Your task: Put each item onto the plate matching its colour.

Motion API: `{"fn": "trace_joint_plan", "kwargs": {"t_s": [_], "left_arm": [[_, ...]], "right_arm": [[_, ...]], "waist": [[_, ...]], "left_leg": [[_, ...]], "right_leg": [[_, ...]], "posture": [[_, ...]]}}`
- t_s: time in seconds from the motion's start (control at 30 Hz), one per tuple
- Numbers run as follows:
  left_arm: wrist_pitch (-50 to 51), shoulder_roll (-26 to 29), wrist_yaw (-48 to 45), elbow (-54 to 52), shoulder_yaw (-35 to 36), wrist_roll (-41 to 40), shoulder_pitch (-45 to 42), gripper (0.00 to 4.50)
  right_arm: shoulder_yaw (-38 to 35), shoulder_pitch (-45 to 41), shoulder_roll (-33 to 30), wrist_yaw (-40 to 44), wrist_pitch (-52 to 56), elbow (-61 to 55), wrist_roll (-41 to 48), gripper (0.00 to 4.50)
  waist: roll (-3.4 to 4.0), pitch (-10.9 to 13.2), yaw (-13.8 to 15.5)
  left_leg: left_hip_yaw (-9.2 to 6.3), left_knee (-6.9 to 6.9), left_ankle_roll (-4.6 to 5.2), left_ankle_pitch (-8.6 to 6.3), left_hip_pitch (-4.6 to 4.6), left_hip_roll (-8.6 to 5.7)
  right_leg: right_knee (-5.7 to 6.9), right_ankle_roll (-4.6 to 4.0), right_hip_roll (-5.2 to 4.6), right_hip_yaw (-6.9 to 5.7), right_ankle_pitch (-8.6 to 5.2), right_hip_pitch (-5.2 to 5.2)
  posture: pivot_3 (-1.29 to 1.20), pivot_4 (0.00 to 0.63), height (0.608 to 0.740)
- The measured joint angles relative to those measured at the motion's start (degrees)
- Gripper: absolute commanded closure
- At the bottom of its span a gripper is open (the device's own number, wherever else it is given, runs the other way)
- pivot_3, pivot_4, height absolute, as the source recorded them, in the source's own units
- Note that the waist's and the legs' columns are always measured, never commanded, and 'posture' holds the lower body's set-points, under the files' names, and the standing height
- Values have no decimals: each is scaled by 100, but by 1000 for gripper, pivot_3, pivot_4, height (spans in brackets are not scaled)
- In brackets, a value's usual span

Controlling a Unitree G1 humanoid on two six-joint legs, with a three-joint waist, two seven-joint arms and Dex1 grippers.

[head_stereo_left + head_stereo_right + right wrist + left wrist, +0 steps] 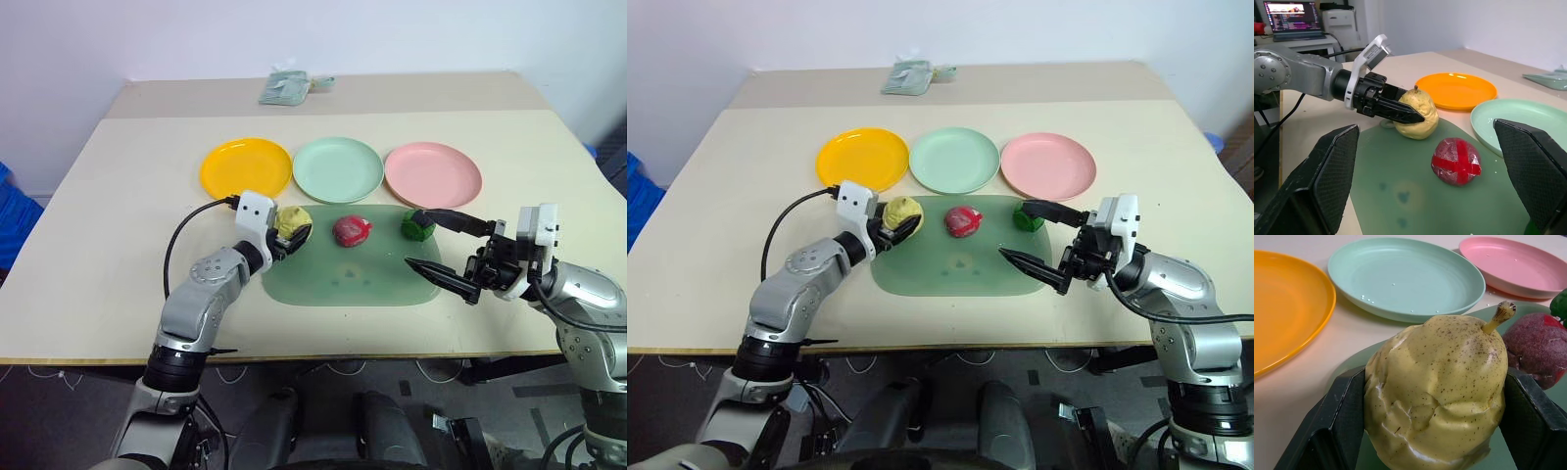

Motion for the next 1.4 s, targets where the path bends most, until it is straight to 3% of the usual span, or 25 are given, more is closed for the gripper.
{"fn": "trace_joint_plan", "kwargs": {"t_s": [0.2,0.4,0.53,0.77,1.07,1.13,1.17,1.4], "left_arm": [[-240,-92,100,226,88,181,-67,1404],[-754,-144,737,1165,957,309,-1056,1404],[-1570,-315,1149,2366,1520,329,-1914,1404],[-2821,-366,1450,4910,1793,497,-2795,1404],[-3827,-281,1420,6801,1863,575,-3425,1404],[-3926,-283,1384,7009,1865,571,-3489,360],[-3984,-290,1381,7074,1864,572,-3507,86],[-4038,-337,1395,7014,1864,560,-3580,37]], "right_arm": [[43,-149,4,-139,9,-21,-5,0],[215,-371,128,-335,8,-20,-19,0],[306,-522,215,-434,4,29,-126,0],[425,-748,387,-566,4,108,-218,0],[568,-880,439,-582,9,129,-250,0],[570,-883,439,-585,13,137,-253,0],[575,-896,439,-585,17,145,-254,0],[578,-920,439,-586,67,150,-264,0]], "waist": [[0,0,-1],[-4,2,5],[-5,2,20],[-10,4,-7],[-11,5,-15],[-11,5,-14],[-11,5,-14],[-11,5,-18]], "left_leg": [[0,1,0,0,0,0],[-1,4,-1,1,-3,-1],[-1,6,-1,2,-3,-8],[-1,6,-1,3,-6,-12],[-1,7,0,3,-7,-13],[-1,7,0,3,-7,-14],[-1,8,0,3,-7,-15],[-1,8,1,3,-8,-15]], "right_leg": [[0,0,0,-1,0,0],[-1,6,1,-6,5,-2],[-2,14,4,-6,15,0],[-3,20,5,-6,18,-4],[-1,22,5,-5,20,-6],[0,22,5,-5,21,-6],[0,23,4,-5,21,-6],[1,25,5,-4,22,-7]], "posture": [[0,150,740],[0,150,740],[0,150,740],[0,150,740],[0,150,740],[0,150,740],[0,150,740],[0,150,740]]}}
